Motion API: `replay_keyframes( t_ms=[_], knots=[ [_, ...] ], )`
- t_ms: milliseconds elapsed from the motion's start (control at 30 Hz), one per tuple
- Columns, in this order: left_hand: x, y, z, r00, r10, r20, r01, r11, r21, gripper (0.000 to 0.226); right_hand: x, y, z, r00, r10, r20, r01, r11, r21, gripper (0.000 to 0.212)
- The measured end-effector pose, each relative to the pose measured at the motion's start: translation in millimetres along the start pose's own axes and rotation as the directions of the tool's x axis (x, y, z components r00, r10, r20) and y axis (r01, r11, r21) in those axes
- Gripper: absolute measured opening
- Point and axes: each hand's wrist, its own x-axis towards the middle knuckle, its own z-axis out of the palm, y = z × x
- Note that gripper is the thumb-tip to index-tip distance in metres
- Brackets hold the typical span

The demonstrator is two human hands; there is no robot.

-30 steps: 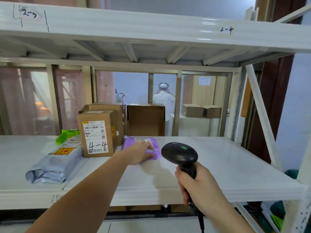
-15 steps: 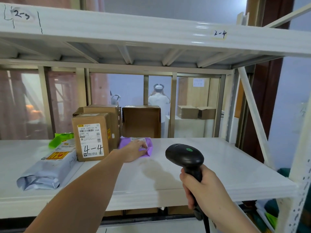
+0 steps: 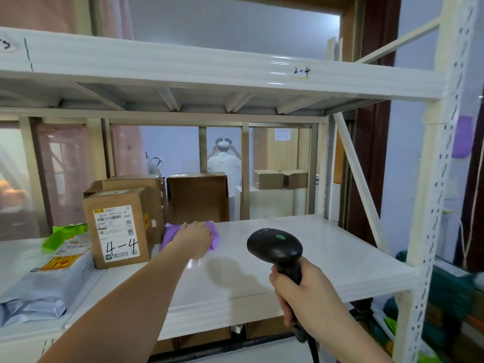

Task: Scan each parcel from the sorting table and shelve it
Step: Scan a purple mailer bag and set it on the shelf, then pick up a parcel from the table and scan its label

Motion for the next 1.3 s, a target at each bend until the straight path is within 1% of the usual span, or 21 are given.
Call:
replay_keyframes(
  t_ms=[67,100,167,267,333,433,567,633,733,867,967,1067,1300],
  knots=[
    [-1.5,16.6,-11.6,0.997,0.047,-0.059,-0.054,0.991,-0.119,0.039,-4.7,-2.0,-4.5,1.000,-0.007,-0.022,0.007,1.000,-0.012,0.007],
    [-3.9,26.6,-17.2,0.994,0.067,-0.088,-0.081,0.982,-0.171,0.045,-7.6,-2.7,-7.0,0.999,-0.008,-0.036,0.008,1.000,-0.014,0.008],
    [-9.2,49.9,-27.5,0.992,0.090,-0.091,-0.111,0.957,-0.270,0.059,-15.0,-4.0,-11.6,0.998,-0.004,-0.068,0.002,1.000,-0.025,0.008],
    [-15.6,85.0,-33.8,0.985,0.159,-0.071,-0.173,0.930,-0.324,0.068,-30.5,-6.5,-18.0,0.991,0.012,-0.133,-0.016,0.999,-0.033,0.006],
    [-17.9,112.1,-31.5,0.979,0.196,-0.061,-0.205,0.915,-0.348,0.064,-43.7,-7.0,-22.2,0.982,0.025,-0.186,-0.032,0.999,-0.033,0.005],
    [-28.5,155.8,-26.0,0.955,0.291,-0.055,-0.291,0.890,-0.351,0.052,-68.8,-6.6,-27.3,0.963,0.050,-0.264,-0.062,0.997,-0.040,0.005],
    [-60.7,219.7,-25.0,0.901,0.424,-0.094,-0.425,0.815,-0.393,0.048,-116.6,-5.0,-34.9,0.907,0.108,-0.407,-0.145,0.988,-0.062,0.003],
    [-86.2,249.4,-24.8,0.876,0.473,-0.092,-0.465,0.782,-0.414,0.051,-145.4,-0.9,-39.3,0.863,0.149,-0.483,-0.191,0.981,-0.038,0.001],
    [-124.3,287.6,-21.9,0.825,0.560,-0.072,-0.529,0.721,-0.447,0.061,-187.5,4.4,-47.3,0.798,0.203,-0.568,-0.245,0.970,0.002,0.004],
    [-161.9,335.1,-17.8,0.755,0.650,-0.086,-0.612,0.650,-0.450,0.065,-235.9,12.3,-63.4,0.711,0.233,-0.664,-0.278,0.960,0.039,0.005],
    [-179.5,366.6,-10.3,0.701,0.710,-0.063,-0.665,0.620,-0.415,0.070,-269.7,18.2,-78.3,0.661,0.236,-0.712,-0.288,0.956,0.050,0.006],
    [-194.6,395.5,-0.3,0.672,0.740,-0.024,-0.688,0.612,-0.390,0.071,-300.8,20.2,-95.7,0.632,0.240,-0.737,-0.297,0.953,0.055,0.004],
    [-225.3,458.3,33.4,0.673,0.735,0.082,-0.648,0.640,-0.413,0.074,-359.2,35.7,-147.4,0.616,0.283,-0.735,-0.366,0.929,0.051,0.005]
  ],
)
